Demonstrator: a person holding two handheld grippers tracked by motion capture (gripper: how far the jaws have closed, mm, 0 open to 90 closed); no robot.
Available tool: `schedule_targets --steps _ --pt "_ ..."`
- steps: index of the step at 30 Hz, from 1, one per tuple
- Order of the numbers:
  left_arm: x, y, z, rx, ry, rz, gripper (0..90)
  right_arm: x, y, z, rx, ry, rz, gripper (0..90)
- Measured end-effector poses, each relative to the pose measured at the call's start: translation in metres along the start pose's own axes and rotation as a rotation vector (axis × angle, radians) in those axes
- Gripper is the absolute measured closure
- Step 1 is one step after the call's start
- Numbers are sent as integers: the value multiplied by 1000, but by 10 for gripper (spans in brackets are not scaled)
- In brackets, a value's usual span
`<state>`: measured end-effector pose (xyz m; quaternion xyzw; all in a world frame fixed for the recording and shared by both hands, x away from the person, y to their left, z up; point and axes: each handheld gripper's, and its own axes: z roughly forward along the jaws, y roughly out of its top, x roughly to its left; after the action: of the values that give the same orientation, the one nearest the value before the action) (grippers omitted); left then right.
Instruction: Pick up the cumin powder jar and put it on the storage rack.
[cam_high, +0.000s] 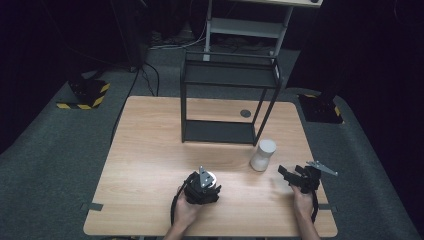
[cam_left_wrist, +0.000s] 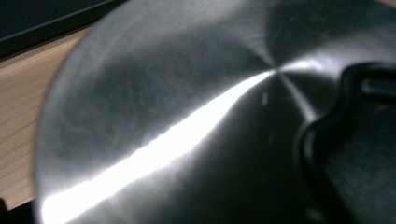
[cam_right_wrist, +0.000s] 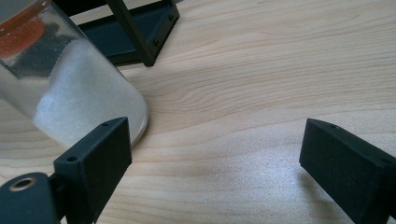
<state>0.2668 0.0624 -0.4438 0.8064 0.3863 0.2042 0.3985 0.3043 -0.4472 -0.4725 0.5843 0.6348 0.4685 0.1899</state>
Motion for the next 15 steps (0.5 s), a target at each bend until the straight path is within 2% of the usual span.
schedule_targets --steps 5,13,15 --pt "0 2 -2 -2 -5 6 316 0 0 0 2 1 0 82" --pt "3 12 -10 -3 -31 10 317 1 1 0 3 -3 1 82" --pt "3 17 -13 7 -30 23 317 1 1 0 5 -3 1 83"
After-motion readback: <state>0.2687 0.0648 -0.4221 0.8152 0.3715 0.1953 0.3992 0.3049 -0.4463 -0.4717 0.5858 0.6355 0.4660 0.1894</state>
